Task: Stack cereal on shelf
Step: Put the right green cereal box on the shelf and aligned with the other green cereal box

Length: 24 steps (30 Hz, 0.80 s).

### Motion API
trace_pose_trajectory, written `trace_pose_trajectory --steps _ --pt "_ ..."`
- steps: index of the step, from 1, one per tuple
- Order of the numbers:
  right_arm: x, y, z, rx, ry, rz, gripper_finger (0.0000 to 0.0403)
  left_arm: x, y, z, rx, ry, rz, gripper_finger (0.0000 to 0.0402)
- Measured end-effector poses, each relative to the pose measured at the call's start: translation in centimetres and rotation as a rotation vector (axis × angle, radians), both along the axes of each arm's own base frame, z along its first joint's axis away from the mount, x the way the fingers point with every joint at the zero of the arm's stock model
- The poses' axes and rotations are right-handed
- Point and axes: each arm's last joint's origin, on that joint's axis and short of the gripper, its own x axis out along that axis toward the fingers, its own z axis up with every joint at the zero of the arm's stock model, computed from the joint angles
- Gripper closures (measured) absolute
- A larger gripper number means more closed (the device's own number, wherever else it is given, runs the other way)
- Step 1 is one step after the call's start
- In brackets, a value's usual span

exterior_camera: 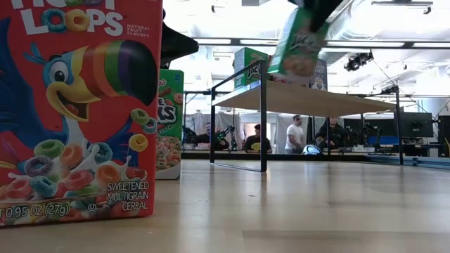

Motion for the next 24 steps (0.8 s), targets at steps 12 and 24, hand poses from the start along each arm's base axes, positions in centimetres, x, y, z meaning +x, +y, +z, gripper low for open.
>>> trace_pose_trajectory --steps 12,24 --pt "2.8 -3.1 -1.8 -0.125 -0.008 0.094 0.0265 0.0 0.0 0.0 0.000 -0.002 0.000 0.0367" --pt "3.5 -3.3 -2.2 -0.227 -0.005 0.035 0.0190 0.0 0.0 0.0 -0.008 0.001 0.001 0.0367"
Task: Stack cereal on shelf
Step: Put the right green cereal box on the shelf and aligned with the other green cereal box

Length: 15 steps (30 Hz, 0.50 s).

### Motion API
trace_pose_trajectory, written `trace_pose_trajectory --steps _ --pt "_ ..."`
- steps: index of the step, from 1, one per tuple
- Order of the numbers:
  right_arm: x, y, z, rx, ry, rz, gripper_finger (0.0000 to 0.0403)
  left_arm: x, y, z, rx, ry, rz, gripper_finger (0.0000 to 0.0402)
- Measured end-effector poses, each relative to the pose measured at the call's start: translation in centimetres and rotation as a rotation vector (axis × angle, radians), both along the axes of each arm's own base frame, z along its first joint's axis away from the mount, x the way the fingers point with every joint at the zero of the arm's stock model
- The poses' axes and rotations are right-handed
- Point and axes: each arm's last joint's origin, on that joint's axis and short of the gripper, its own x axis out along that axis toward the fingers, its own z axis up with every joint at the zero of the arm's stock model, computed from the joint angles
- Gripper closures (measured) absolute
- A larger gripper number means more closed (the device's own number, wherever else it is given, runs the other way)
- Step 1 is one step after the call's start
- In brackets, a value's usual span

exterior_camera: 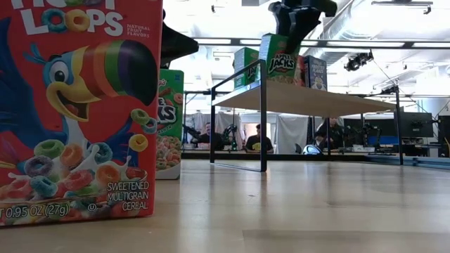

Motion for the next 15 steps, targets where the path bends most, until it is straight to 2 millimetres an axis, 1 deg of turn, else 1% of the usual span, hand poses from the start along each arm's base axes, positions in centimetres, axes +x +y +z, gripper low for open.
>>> trace_pose_trajectory --steps 3,9,12,15 --pt "0.2 -0.1 0.2 -0.043 -0.024 -0.011 0.0182 0.0 0.0 0.0 -0.001 0.000 -0.001 0.0367" --pt "0.3 -0.3 0.8 -0.104 -0.067 -0.001 0.0181 0.0 0.0 0.0 -0.001 0.000 -0.001 0.0367" --pt "0.3 -0.3 1.4 -0.121 -0.113 0.005 0.0181 0.0 0.0 0.0 -0.001 0.000 -0.001 0.0367" --pt "-0.1 0.3 2.2 -0.140 -0.159 0.024 0.0181 0.0 0.0 0.0 -0.002 0.003 -0.001 0.0367"
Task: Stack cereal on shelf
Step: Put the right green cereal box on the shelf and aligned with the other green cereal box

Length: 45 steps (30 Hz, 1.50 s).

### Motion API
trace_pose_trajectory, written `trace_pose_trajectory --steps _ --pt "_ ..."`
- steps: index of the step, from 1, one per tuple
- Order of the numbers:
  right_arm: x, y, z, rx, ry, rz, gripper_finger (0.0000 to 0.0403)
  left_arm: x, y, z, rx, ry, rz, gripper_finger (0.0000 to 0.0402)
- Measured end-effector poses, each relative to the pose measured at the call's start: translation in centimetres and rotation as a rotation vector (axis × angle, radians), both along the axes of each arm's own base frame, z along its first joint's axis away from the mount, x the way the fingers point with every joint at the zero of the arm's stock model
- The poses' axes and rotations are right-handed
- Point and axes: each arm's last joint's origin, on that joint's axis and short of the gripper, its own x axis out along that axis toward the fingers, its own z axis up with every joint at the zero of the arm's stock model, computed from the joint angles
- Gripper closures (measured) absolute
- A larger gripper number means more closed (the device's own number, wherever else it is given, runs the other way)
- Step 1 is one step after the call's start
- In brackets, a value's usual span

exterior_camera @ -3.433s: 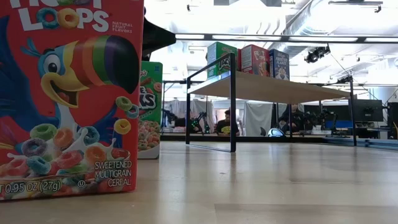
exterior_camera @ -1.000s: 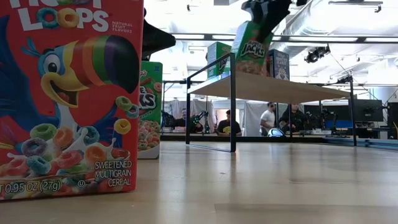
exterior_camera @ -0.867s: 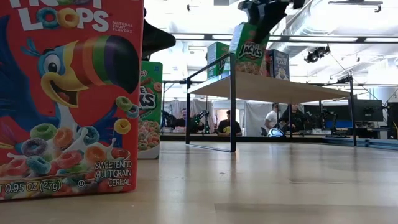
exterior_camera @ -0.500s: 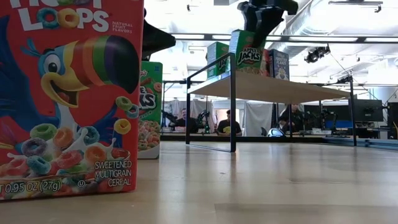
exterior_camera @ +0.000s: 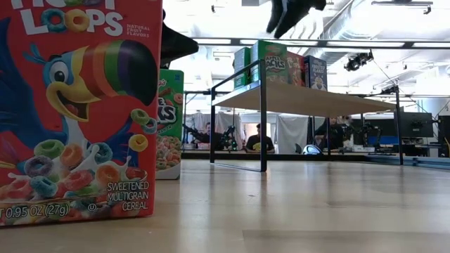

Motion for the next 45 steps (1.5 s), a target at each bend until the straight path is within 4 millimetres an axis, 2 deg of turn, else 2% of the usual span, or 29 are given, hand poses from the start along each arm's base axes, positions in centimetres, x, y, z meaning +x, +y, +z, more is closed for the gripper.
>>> trace_pose_trajectory --steps 3,7,12,16,19,25,39,45 --pt "-1.2 1.0 1.0 0.001 -0.039 -0.022 0.0181 0.0 0.0 0.0 0.000 0.003 0.000 0.0367" --pt "-3.6 1.3 1.0 0.230 -0.057 -0.165 0.0202 0.0 0.0 -0.1 -0.003 0.010 0.000 0.0367" --pt "-5.1 0.7 -2.0 0.247 -0.121 -0.287 0.0290 0.0 0.0 -0.1 -0.008 0.010 0.001 0.0367" --pt "-5.3 0.4 -5.0 0.254 -0.196 -0.311 0.0364 0.0 0.0 -0.1 0.007 0.014 -0.001 0.0367" --pt "-5.2 0.3 -6.4 0.238 -0.239 -0.319 0.0396 0.0 0.0 -0.1 -0.001 0.015 0.000 0.0367" --pt "-4.3 -0.2 -7.6 0.220 -0.282 -0.356 0.0392 0.0 0.0 -0.2 -0.020 0.019 0.002 0.0367" --pt "-3.4 -0.8 -7.1 0.206 -0.386 -0.371 0.0391 0.0 0.0 -0.3 -0.025 0.029 0.005 0.0367" --pt "-5.0 0.9 -6.0 0.202 -0.394 -0.343 0.0391 0.3 0.1 0.0 -0.062 0.091 0.010 0.0367"
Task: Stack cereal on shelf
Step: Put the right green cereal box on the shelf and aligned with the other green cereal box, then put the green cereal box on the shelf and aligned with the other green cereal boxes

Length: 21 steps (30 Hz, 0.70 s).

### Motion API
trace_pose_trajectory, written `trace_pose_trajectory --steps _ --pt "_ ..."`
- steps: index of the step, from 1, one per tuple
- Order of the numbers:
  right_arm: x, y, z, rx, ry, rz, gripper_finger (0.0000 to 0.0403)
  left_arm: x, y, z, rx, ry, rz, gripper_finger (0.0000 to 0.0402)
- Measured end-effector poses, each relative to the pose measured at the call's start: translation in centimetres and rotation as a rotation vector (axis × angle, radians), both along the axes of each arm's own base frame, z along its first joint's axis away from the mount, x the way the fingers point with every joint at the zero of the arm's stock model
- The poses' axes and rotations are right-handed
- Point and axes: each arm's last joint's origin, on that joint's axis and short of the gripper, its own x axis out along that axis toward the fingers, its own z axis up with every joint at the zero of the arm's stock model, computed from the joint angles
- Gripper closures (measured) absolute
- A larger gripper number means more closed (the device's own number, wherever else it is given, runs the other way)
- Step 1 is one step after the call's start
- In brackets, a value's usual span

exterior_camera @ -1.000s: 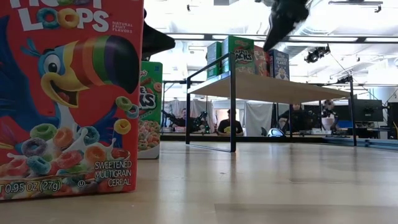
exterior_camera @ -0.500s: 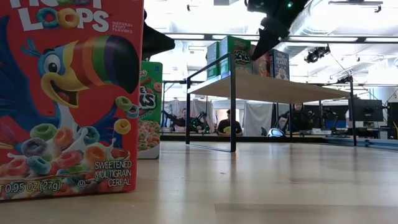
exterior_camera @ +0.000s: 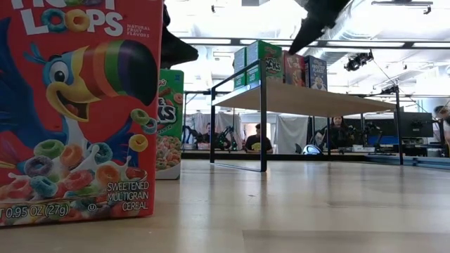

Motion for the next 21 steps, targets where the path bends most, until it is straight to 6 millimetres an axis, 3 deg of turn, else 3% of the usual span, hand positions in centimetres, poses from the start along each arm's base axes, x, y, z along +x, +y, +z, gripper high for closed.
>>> trace_pose_trajectory --steps 3,10,17,21 --pt "-1.2 1.0 -0.4 0.048 -0.075 0.016 0.0399 0.3 -0.5 0.4 0.016 0.049 -0.024 0.0367" --pt "-3.2 3.0 -4.8 0.142 -0.320 0.126 0.0402 0.9 -2.0 1.5 0.037 0.162 -0.088 0.0348" --pt "-4.3 4.1 -6.3 0.139 -0.446 0.170 0.0402 0.9 -4.8 3.7 0.039 0.410 -0.088 0.0267" --pt "-4.3 4.6 -6.3 0.133 -0.444 0.192 0.0402 0.3 -6.9 4.5 -0.066 0.529 -0.101 0.0211"
